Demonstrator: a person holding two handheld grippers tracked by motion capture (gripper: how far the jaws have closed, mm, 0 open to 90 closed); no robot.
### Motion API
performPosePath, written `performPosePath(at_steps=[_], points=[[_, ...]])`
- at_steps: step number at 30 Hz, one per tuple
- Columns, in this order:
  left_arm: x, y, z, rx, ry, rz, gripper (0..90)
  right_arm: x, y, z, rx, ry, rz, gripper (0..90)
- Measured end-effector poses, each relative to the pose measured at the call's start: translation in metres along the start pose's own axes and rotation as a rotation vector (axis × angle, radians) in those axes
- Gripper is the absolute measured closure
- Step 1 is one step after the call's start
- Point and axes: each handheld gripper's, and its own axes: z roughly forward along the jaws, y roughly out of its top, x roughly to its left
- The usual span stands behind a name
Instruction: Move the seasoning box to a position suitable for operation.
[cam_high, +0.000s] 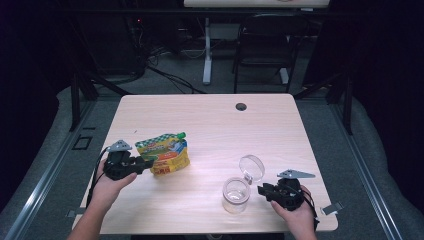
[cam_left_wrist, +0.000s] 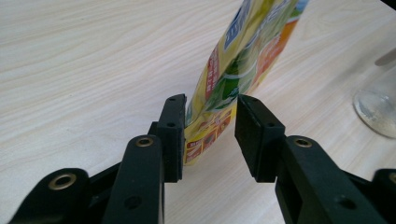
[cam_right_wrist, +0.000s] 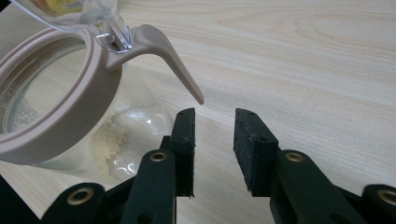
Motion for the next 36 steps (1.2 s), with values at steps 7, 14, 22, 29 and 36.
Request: performPosePath(at_steps=[7, 14, 22, 29, 36], points=[[-0.005, -0.003, 0.001, -0.003, -0.062, -0.024, 68.6, 0.000, 0.000, 0.001, 0.006, 0.003, 0.000, 69.6], [-0.009, 0.000, 0.004, 0.012, -0.092, -0.022, 70.7, 0.000, 0.000, 0.001, 0.008, -0.004, 0.010, 69.6], [-0.010, 0.003, 0.010, 0.030, -0.113, -0.043, 68.8, -0.001, -0.001, 0.000, 0.010, -0.002, 0.002, 69.6], [-0.008, 0.006, 0.022, 0.063, -0.116, -0.057, 59.7, 0.000, -0.001, 0.001, 0.009, 0.000, -0.001, 69.4], [-0.006, 0.007, 0.032, 0.081, -0.120, -0.061, 55.6, -0.001, -0.002, 0.000, 0.013, -0.001, -0.002, 69.3]])
